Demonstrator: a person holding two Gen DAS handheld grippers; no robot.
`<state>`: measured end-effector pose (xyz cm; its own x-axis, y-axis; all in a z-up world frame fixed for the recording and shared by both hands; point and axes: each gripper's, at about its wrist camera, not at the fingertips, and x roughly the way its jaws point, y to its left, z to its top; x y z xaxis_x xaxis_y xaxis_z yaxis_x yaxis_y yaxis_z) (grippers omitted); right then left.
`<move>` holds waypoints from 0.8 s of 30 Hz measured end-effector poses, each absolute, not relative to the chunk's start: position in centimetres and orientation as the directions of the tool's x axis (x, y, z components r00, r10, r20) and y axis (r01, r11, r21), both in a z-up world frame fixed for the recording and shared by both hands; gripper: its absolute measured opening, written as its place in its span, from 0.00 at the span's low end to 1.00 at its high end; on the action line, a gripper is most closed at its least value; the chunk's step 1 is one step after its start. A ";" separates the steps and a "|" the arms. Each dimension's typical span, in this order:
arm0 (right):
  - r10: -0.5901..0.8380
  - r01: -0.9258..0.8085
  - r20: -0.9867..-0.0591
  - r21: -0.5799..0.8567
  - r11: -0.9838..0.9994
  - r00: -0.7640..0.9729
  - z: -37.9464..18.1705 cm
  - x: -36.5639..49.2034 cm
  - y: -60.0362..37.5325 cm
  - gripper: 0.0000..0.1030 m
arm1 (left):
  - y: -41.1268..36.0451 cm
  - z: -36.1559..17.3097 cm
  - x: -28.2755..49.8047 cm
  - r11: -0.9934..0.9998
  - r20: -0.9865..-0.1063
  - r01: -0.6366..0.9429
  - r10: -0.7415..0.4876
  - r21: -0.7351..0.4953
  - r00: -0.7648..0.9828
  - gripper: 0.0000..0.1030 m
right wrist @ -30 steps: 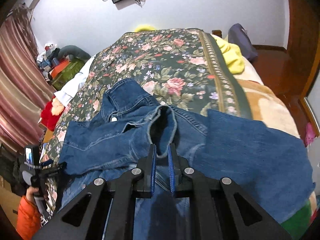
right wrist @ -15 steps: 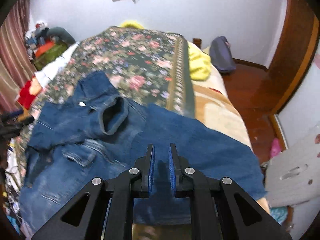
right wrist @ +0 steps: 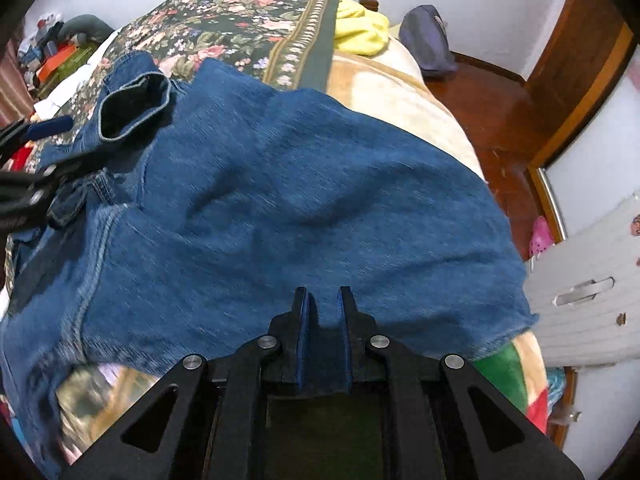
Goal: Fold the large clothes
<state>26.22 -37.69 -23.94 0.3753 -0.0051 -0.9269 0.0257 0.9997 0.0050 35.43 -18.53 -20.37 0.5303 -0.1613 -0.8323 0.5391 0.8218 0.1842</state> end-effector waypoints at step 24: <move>-0.011 0.066 -0.925 0.016 0.998 0.380 -25.2 24.8 -42.1 0.10 | -20.6 -19.2 30.7 0.786 -0.876 0.619 -0.299 -0.001 0.378 0.44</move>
